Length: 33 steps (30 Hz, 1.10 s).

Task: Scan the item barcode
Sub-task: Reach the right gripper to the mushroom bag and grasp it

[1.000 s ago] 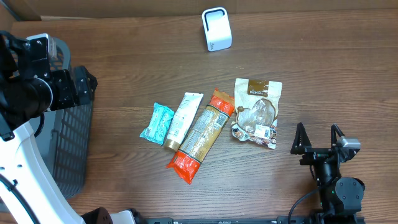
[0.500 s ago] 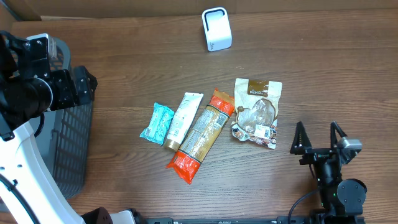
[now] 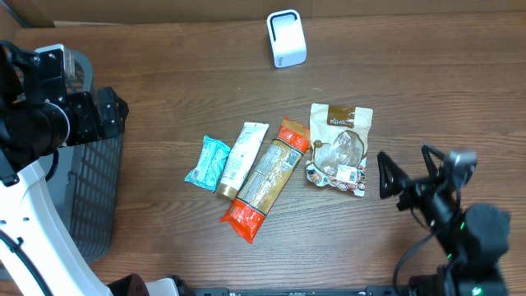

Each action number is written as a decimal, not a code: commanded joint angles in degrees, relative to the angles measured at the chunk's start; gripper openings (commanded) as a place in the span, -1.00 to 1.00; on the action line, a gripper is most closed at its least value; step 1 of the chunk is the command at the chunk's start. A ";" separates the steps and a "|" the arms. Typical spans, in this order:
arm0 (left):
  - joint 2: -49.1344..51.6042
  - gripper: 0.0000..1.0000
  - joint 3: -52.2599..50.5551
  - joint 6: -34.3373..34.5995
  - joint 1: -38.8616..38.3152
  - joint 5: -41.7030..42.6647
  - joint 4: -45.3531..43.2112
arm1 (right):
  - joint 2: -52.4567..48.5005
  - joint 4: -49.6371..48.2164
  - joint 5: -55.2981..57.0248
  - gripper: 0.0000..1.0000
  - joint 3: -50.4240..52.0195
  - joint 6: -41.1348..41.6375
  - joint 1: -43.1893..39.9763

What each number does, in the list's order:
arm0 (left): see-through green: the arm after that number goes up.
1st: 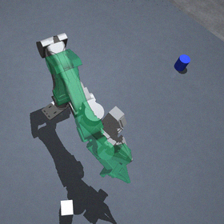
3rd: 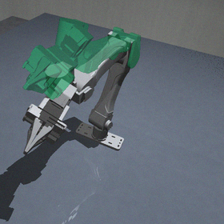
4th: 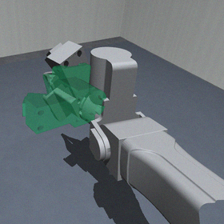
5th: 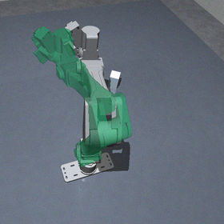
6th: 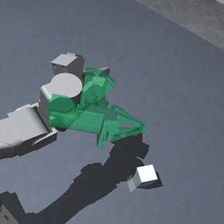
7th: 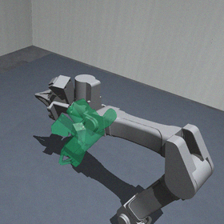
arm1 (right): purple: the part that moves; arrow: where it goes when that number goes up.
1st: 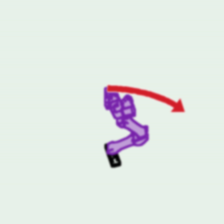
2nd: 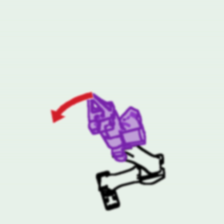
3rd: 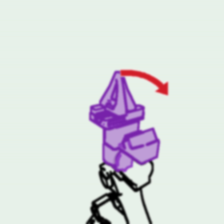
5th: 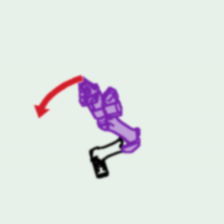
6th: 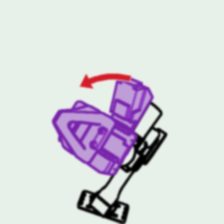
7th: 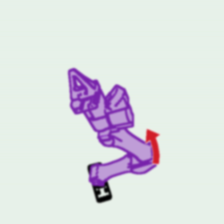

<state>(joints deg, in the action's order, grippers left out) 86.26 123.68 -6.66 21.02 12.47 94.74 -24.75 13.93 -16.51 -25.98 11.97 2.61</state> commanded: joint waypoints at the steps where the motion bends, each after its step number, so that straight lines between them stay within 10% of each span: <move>1: 0.31 0.99 -0.20 -1.49 -0.02 1.09 -0.09 | -10.16 5.68 -5.81 1.00 -12.26 -0.07 -0.11; 10: 0.31 0.99 -0.20 -1.49 -0.02 1.09 -0.09 | -36.04 33.42 -11.43 1.00 -41.27 -0.22 -0.09; 20: 0.31 0.99 -0.20 -1.49 -0.02 1.07 -0.09 | -49.79 38.91 -14.84 0.99 -41.99 -2.82 1.77; 33: 0.31 0.99 -0.20 -1.49 -0.02 1.09 -0.09 | -58.42 39.47 16.15 0.93 -41.99 4.59 22.80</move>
<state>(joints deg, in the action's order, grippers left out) 86.30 123.55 -6.66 21.02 12.88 94.72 -81.87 53.98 -12.21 -66.85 15.07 20.73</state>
